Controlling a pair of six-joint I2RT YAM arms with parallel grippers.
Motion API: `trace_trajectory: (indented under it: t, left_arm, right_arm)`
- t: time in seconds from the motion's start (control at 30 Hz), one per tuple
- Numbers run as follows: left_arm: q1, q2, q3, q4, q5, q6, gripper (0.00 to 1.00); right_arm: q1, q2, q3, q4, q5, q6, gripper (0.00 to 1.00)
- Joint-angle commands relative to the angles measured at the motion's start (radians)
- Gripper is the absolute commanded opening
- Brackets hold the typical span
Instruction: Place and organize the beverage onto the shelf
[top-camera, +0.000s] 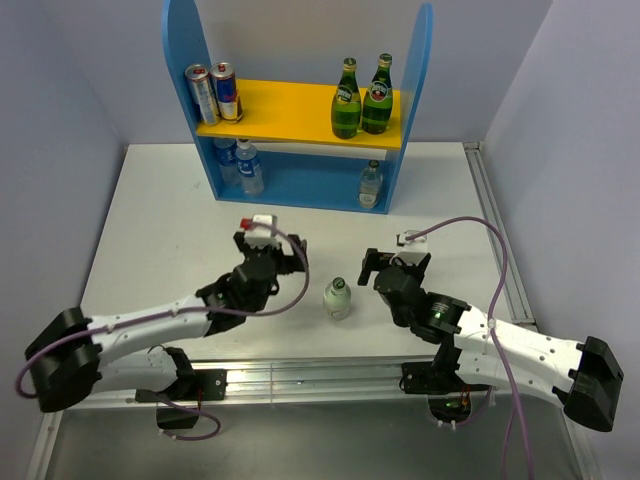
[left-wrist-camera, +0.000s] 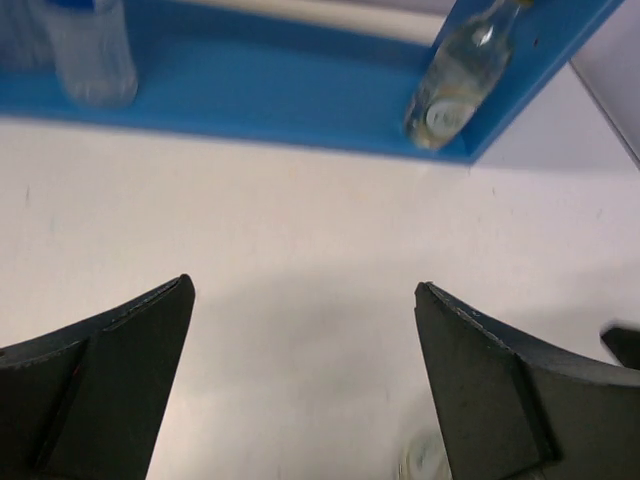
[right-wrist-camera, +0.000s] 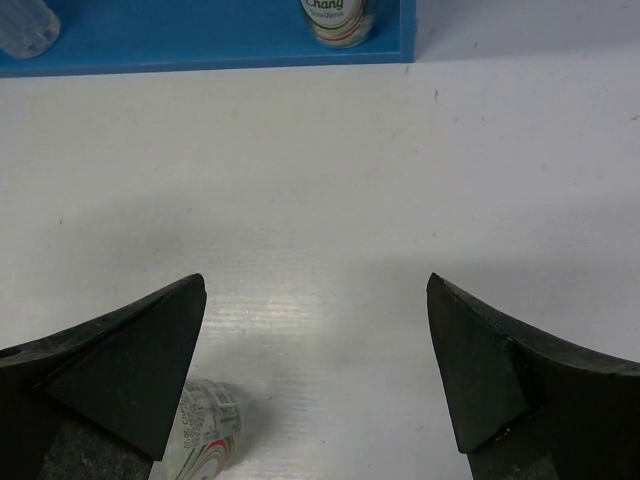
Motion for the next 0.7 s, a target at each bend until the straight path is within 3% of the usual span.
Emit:
trace_trajectory:
  t: [0.0, 0.17, 0.3, 0.43, 0.67]
  left_arm:
    - [-0.107, -0.129, -0.088, -0.207, -0.126, -0.240, 0.98]
    - [-0.335, -0.270, -0.197, -0.406, -0.230, -0.475, 0.95]
    - [-0.567, -0.252, -0.231, -0.405, -0.282, -0.570, 0.93]
    - [-0.701, -0.094, -0.219, -0.278, -0.347, -0.569, 0.94]
    - [-0.712, 0.170, -0.138, 0.089, -0.301, -0.325, 0.95]
  right_arm:
    - [-0.003, 0.017, 0.020, 0.013, 0.033, 0.011, 0.98]
    - [-0.003, 0.023, 0.021, 0.007, 0.039, 0.015, 0.98]
    - [-0.003, 0.012, 0.016, -0.001, 0.051, 0.027, 0.98]
    - [-0.003, -0.044, 0.006, -0.031, 0.106, 0.064, 0.98]
    - [-0.002, -0.210, -0.051, -0.053, 0.153, 0.107, 0.99]
